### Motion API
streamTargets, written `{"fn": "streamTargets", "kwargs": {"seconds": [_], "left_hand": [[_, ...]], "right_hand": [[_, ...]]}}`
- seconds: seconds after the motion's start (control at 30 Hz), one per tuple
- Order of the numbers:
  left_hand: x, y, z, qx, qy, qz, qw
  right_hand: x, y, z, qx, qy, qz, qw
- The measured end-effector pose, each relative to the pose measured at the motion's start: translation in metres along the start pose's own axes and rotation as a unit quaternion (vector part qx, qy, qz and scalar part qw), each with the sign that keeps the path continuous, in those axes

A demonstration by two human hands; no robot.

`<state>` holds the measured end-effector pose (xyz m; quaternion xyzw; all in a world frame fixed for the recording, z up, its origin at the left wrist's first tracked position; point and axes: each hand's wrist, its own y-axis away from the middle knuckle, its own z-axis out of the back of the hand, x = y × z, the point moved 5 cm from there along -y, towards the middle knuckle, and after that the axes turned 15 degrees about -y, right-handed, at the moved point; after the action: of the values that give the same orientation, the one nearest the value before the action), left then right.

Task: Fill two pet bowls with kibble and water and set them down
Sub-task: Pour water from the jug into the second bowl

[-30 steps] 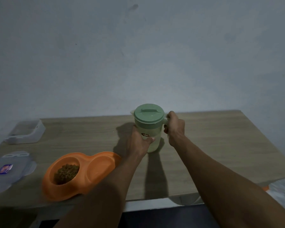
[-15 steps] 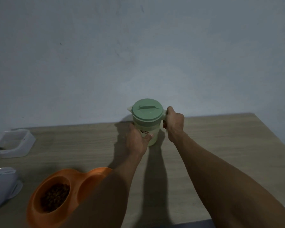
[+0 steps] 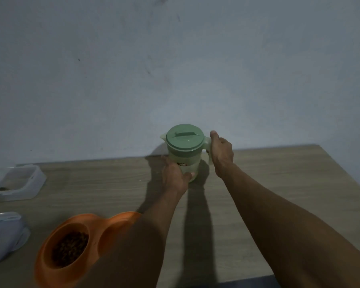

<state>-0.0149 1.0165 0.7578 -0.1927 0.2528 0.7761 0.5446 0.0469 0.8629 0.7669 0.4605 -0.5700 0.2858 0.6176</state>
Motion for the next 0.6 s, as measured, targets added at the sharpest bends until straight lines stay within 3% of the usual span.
{"fn": "streamTargets", "kwargs": {"seconds": [0.13, 0.23, 0.37, 0.6], "left_hand": [[0.007, 0.020, 0.009, -0.025, -0.021, 0.010, 0.999], [0.013, 0.043, 0.022, -0.032, -0.040, 0.014, 0.999], [0.031, 0.076, 0.046, -0.040, -0.068, -0.001, 0.997], [0.109, 0.119, 0.108, -0.041, -0.084, -0.006, 0.996]], "right_hand": [[-0.013, 0.021, 0.028, -0.062, -0.014, -0.014, 0.998], [-0.031, 0.049, 0.043, -0.084, 0.050, -0.034, 0.995], [-0.048, 0.104, 0.032, 0.008, 0.167, -0.027, 0.986], [-0.078, 0.203, -0.007, 0.122, 0.263, -0.041, 0.956]]}}
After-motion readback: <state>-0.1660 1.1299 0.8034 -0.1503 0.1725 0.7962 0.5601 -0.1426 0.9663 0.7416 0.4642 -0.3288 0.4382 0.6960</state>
